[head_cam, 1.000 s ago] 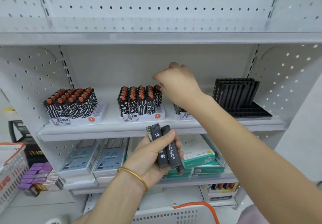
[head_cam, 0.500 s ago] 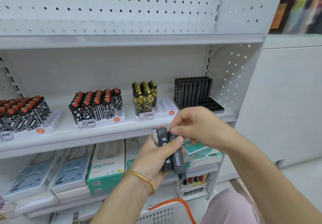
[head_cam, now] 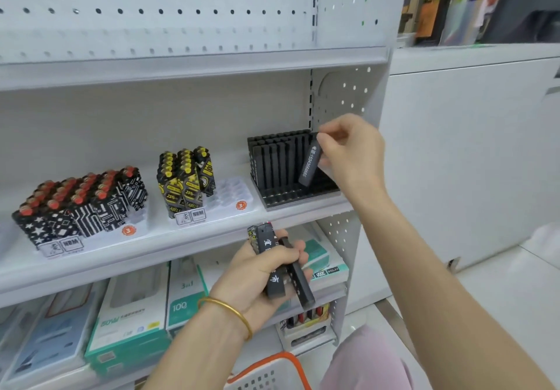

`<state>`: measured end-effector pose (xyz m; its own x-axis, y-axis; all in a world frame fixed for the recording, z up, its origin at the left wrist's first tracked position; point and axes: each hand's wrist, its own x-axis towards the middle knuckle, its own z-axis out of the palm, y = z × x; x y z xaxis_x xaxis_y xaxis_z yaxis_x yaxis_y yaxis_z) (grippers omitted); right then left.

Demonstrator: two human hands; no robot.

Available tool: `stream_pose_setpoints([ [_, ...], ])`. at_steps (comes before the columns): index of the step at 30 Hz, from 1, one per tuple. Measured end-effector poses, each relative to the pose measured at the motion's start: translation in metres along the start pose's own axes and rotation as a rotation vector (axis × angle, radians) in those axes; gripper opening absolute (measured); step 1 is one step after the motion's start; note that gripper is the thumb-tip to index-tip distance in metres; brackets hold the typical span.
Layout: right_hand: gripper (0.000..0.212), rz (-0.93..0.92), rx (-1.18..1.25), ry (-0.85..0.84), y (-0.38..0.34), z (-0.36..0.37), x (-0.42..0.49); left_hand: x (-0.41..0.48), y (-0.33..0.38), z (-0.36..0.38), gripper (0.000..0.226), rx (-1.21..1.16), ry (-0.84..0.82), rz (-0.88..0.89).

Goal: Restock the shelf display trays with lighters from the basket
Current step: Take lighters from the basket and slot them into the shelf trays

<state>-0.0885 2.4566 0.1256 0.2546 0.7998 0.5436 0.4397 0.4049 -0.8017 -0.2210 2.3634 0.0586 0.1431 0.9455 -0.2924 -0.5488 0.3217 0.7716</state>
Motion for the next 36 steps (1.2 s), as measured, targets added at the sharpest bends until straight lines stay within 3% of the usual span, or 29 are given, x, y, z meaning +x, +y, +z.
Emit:
stream_pose_setpoints([
  [7,0.009,-0.207,-0.205,0.067,0.019,0.029,0.003,0.002,-0.001,-0.002,0.018,-0.014,-0.040,-0.057],
  [14,0.008,-0.315,-0.259,0.036,0.019,0.036,0.008,0.000,0.002,-0.002,0.021,-0.018,-0.094,-0.067],
  [21,0.015,-0.307,-0.322,-0.086,0.015,0.035,0.013,-0.003,0.005,-0.004,0.037,-0.046,-0.122,-0.053],
  [27,0.017,-0.219,-0.234,-0.202,0.010,0.026,0.012,-0.009,0.009,-0.005,0.036,-0.057,-0.136,-0.047],
  [32,0.013,-0.165,-0.213,-0.108,0.014,0.029,0.014,-0.012,0.012,-0.005,0.035,-0.054,-0.133,-0.037],
  [36,0.015,-0.240,-0.292,-0.102,0.014,0.030,0.013,-0.012,0.012,-0.006,0.037,-0.051,-0.141,-0.047],
])
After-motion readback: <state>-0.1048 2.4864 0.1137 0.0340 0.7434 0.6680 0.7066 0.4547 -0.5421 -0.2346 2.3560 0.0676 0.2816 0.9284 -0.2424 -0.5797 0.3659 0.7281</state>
